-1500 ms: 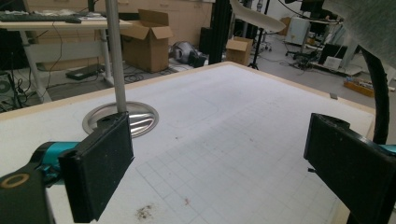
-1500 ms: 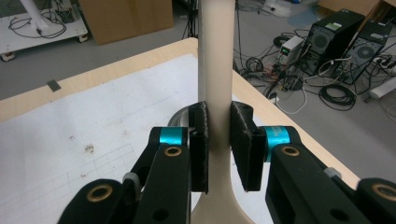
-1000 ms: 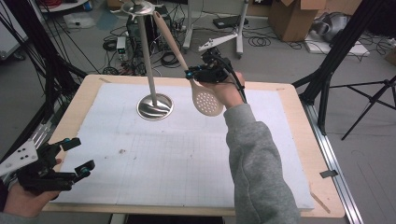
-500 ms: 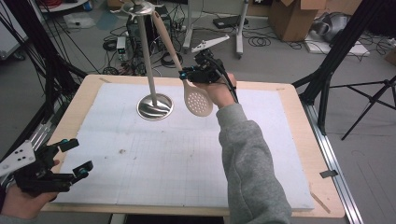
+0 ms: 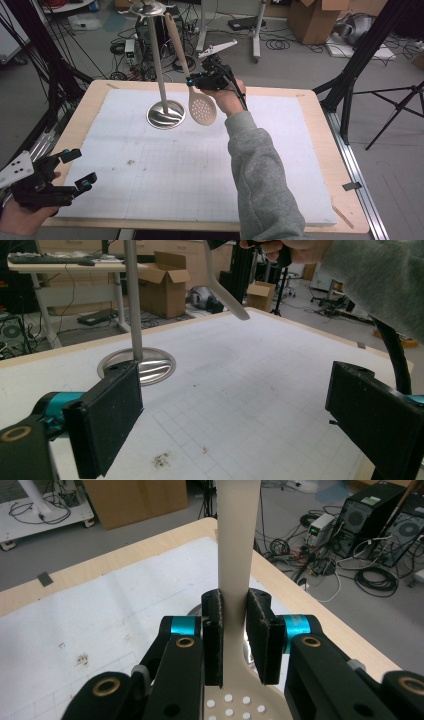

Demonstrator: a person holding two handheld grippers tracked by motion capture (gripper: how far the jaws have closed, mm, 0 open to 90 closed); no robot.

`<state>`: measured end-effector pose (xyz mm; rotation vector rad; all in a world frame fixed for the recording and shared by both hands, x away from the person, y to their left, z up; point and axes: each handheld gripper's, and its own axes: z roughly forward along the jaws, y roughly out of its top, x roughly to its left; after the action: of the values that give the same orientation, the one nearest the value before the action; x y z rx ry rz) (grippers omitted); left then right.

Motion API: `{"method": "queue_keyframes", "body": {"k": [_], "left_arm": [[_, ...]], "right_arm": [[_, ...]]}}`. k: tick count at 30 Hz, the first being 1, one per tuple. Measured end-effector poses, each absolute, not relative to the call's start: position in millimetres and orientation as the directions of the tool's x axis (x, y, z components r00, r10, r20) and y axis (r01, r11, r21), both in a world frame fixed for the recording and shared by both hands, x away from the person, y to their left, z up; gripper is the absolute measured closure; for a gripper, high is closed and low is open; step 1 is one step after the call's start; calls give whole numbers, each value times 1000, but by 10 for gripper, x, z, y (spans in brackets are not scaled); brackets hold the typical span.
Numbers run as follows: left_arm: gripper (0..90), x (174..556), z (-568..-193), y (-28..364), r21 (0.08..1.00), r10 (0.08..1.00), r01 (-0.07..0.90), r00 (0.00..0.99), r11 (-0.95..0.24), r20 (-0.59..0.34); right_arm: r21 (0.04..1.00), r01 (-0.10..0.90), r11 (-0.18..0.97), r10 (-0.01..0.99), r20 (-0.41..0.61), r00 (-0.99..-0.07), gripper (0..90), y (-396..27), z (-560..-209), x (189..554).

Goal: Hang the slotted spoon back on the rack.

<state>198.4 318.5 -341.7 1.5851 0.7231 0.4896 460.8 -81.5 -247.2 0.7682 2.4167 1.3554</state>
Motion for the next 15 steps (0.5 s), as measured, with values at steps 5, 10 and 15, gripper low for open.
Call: {"method": "queue_keyframes", "body": {"k": [5,10,15], "left_arm": [[85,1972,-3419,3196,985,699,172,709,-35,-99],[85,1956,-3425,3216,984,703,173,705,-36,-98],[85,1938,-3424,3229,984,706,174,701,-33,-100]], "right_arm": [[846,324,423,563,34,-826,777,-745,-2515,4637],[849,326,416,562,41,-826,777,-698,-2540,4669],[850,328,412,559,49,-828,776,-664,-2555,4688]]}}
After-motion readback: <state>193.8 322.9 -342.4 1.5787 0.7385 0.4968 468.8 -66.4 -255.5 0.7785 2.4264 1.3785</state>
